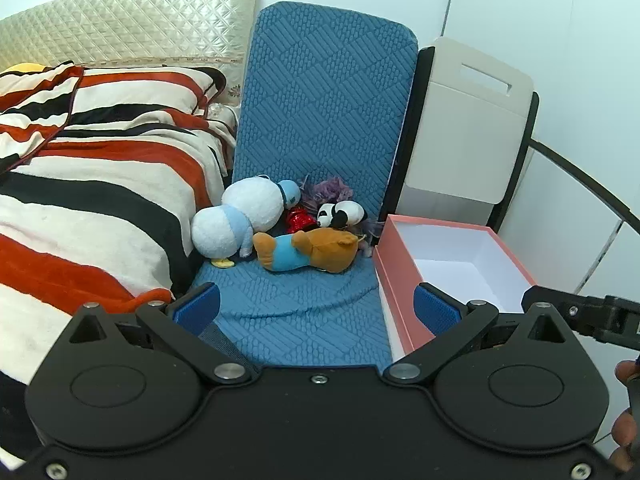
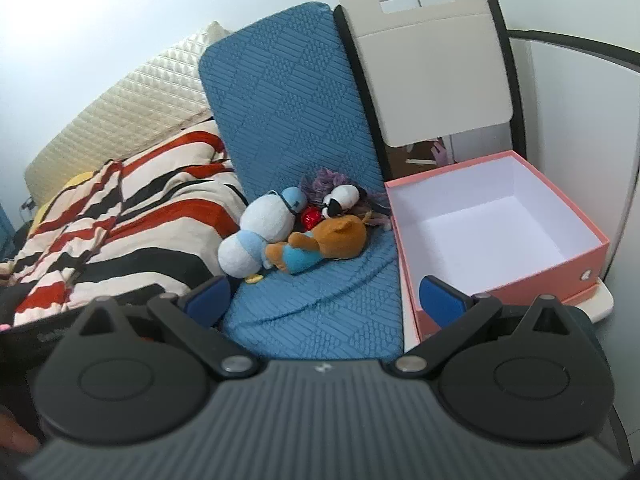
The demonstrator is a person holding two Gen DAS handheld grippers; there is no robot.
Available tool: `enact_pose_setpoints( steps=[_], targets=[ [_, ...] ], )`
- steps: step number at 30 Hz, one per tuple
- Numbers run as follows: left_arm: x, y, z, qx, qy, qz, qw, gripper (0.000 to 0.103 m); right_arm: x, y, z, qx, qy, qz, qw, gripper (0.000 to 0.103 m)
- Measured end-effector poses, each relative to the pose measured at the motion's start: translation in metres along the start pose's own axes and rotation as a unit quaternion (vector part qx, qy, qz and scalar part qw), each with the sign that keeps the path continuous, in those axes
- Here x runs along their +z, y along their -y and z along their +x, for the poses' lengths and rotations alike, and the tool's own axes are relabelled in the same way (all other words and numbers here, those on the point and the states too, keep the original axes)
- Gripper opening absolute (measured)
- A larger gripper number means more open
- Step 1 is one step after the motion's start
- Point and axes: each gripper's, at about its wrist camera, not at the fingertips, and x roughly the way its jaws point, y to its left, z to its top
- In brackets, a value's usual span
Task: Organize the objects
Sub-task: 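Move both tools toward the plush toys on the blue seat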
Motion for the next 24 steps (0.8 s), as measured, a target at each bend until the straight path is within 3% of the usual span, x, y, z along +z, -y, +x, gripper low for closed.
enact_pose_setpoints(
  steps=[6,24],
  targets=[
    [-0.006,0.000,0.000,0.005,0.015,-0.024,0.9996,0.103,-0.004,0.005,0.003,0.028,-0.001,-0.002,1.000,0.103],
    [-0.013,0.009,0.018,0.000,0.020,-0.004,0.9998,0.103,-0.014,0.027,0.025,0.037,-0.009,-0.010,0.999,0.103]
  ],
)
